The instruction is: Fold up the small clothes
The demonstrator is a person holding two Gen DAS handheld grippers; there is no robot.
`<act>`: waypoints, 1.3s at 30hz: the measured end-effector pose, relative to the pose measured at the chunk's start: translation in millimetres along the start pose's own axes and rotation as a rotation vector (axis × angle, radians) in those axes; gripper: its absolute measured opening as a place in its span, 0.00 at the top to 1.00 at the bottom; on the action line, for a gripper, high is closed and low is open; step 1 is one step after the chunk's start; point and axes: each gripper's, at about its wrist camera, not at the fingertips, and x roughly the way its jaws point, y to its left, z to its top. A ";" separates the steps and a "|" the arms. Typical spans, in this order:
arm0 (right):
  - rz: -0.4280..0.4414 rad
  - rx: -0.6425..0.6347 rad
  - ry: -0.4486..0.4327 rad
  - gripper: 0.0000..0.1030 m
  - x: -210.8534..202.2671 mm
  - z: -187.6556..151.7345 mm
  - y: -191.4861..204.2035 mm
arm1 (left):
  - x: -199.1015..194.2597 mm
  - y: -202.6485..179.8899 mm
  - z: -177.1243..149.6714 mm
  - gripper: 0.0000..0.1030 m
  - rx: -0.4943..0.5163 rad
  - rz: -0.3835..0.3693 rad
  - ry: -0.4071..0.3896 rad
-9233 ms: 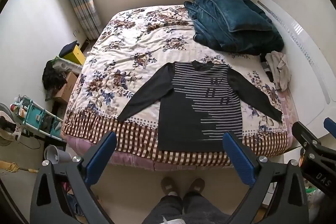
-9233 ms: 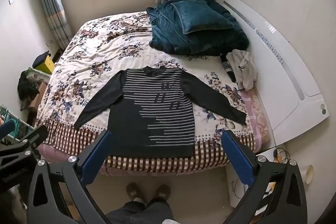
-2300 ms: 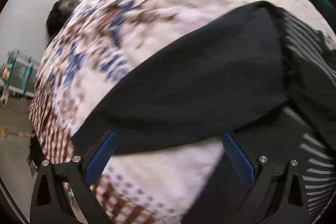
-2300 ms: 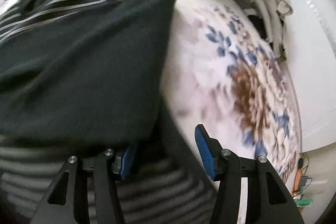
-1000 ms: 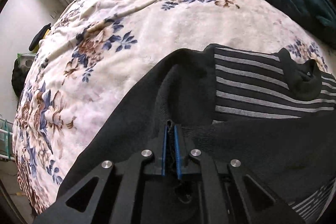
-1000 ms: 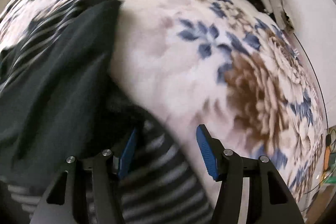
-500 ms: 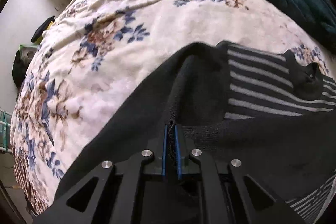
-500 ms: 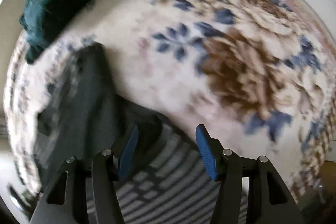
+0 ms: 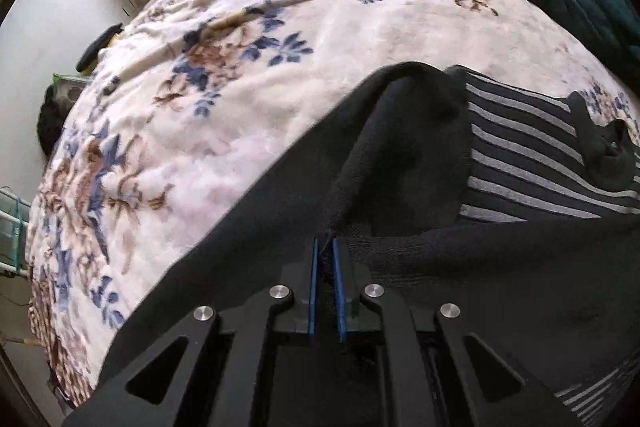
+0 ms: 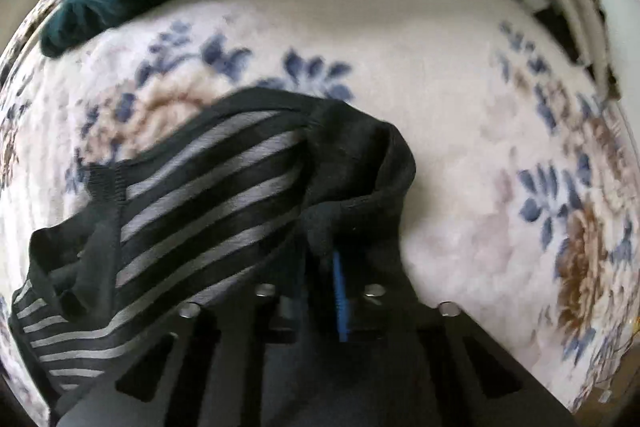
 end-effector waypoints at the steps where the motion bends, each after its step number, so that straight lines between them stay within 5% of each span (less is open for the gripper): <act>1: 0.008 -0.035 -0.019 0.91 -4.2 -3.7 9.1 | 1.1 5.0 0.1 0.97 -0.012 0.018 -0.003; 4: 0.065 -0.118 0.039 0.86 2.8 -12.1 25.2 | 14.7 29.0 -0.8 0.97 -0.085 0.010 0.048; 6: 0.158 -0.048 0.068 0.82 -4.4 -9.8 6.7 | 19.3 40.1 -2.6 0.97 -0.120 -0.032 0.079; 8: 0.264 0.078 0.049 0.59 -26.8 -10.6 -32.7 | 16.7 41.7 -3.5 0.96 -0.112 -0.060 0.077; 10: 0.276 0.138 0.039 0.52 -43.3 -15.6 -63.1 | 10.6 42.4 -3.5 0.95 -0.104 -0.127 0.075; 12: 0.275 0.184 0.051 0.52 -54.8 -28.1 -99.5 | 5.4 43.7 -0.6 0.93 -0.129 -0.220 0.084; 16: 0.265 0.208 0.111 0.52 -52.3 -60.3 -139.9 | 6.9 37.5 8.5 0.71 -0.183 -0.333 0.136; 18: 0.248 0.213 0.118 0.52 -47.4 -79.7 -147.9 | 13.2 31.3 12.6 0.71 -0.200 -0.368 0.172; 20: 0.248 0.229 0.128 0.52 -42.1 -91.4 -147.9 | 14.9 27.0 14.8 0.71 -0.209 -0.355 0.201; 24: 0.277 0.227 0.155 0.52 -42.8 -103.5 -128.2 | -13.7 48.9 6.1 0.70 -0.281 -0.330 0.124; 25: 0.284 0.197 0.161 0.52 -43.1 -105.8 -116.1 | -20.6 57.0 0.2 0.60 -0.297 -0.324 0.102; 26: 0.288 0.159 0.169 0.52 -45.0 -108.2 -103.5 | -28.1 69.5 -10.8 0.35 -0.328 -0.314 0.085; 28: 0.304 0.087 0.186 0.45 -51.0 -117.5 -81.6 | -35.3 93.8 -33.4 0.11 -0.403 -0.317 0.082; 32: 0.303 -0.066 0.229 0.35 -64.7 -141.4 -30.5 | -44.1 144.7 -94.5 0.11 -0.577 -0.271 0.116; 39: 0.243 -0.204 0.229 0.18 -80.9 -188.1 33.6 | -28.7 232.9 -238.2 0.11 -1.026 -0.224 0.250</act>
